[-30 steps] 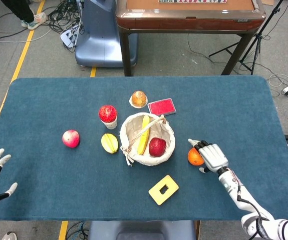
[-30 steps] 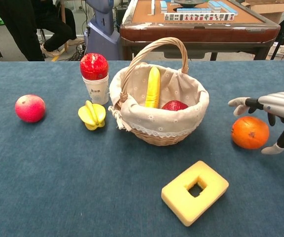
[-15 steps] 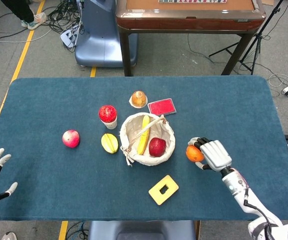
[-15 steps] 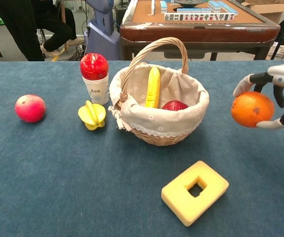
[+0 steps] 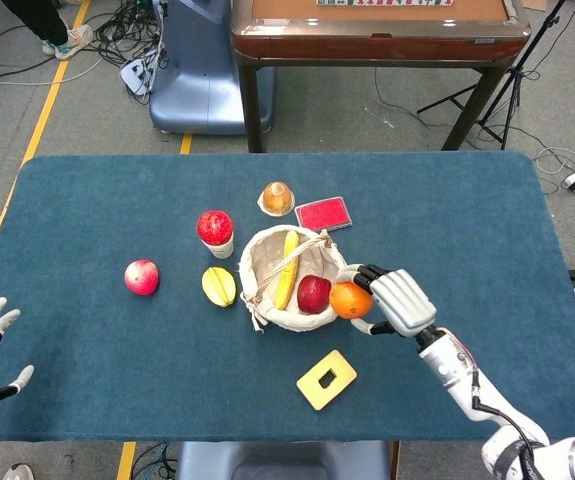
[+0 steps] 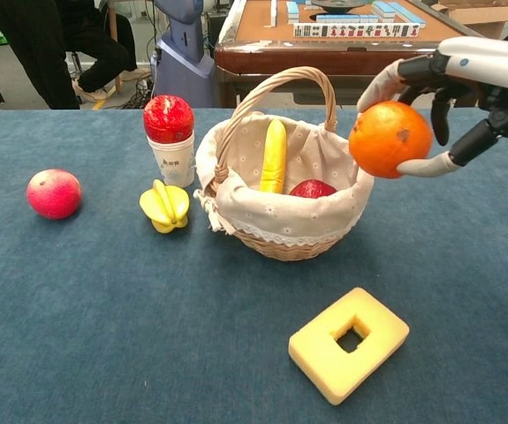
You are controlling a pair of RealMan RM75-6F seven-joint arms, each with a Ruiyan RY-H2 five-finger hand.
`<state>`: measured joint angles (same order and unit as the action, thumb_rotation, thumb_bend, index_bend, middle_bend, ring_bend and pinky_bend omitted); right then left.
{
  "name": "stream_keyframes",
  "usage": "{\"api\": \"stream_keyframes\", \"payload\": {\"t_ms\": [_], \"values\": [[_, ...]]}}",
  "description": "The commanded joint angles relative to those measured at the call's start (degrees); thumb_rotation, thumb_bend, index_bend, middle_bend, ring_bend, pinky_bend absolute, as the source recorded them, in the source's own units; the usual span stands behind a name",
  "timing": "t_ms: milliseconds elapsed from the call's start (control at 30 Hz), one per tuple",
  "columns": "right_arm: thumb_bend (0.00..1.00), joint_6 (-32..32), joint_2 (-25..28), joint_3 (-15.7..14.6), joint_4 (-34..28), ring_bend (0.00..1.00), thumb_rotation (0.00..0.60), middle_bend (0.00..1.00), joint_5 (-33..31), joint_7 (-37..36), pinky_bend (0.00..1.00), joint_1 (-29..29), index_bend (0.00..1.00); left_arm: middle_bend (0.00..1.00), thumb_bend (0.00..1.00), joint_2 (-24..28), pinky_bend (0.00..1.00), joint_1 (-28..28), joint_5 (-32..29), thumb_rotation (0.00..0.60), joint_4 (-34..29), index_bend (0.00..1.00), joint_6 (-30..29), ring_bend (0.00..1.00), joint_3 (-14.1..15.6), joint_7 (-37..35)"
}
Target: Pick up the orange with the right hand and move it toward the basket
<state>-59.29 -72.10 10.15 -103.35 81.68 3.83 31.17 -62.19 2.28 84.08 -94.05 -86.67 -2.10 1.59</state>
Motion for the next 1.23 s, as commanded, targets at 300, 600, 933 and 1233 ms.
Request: {"api": "stream_keyframes", "payload": {"t_ms": [300,600,933,1233], "values": [[0.31,2.11,-3.04,0.85,0.57,0.16,0.6,0.09,-4.09,2.06,0.56,2.97,0.06,0.0,0.26,0.01,0.0,-0.41,-0.78,0.6,0.61,0.18,0.15,0.0,-0.01,-0.7],[0.31,-3.31,1.85,-2.64,-0.73,0.15,0.6,0.09,0.41,3.72,0.54,-0.72,0.06,0.0,0.26,0.07,0.0,-0.21,-0.53,0.6,0.8,0.18,0.19,0.0,-0.26,-1.09],[0.31,-16.19,5.83,-6.8,0.29,0.15,0.6,0.1,2.13,11.08,0.48,-10.26,0.06,0.0,0.26,0.04,0.0,0.23,-0.76,0.6,1.36,0.18,0.99,0.0,-0.46,-1.59],[0.31,-25.01,9.36,-8.95,1.31,0.15,0.6,0.11,0.31,9.35,0.48,-19.02,0.06,0.0,0.26,-0.29,0.0,1.06,-0.28,0.6,1.35,0.18,1.7,0.0,-0.62,-1.16]]}}
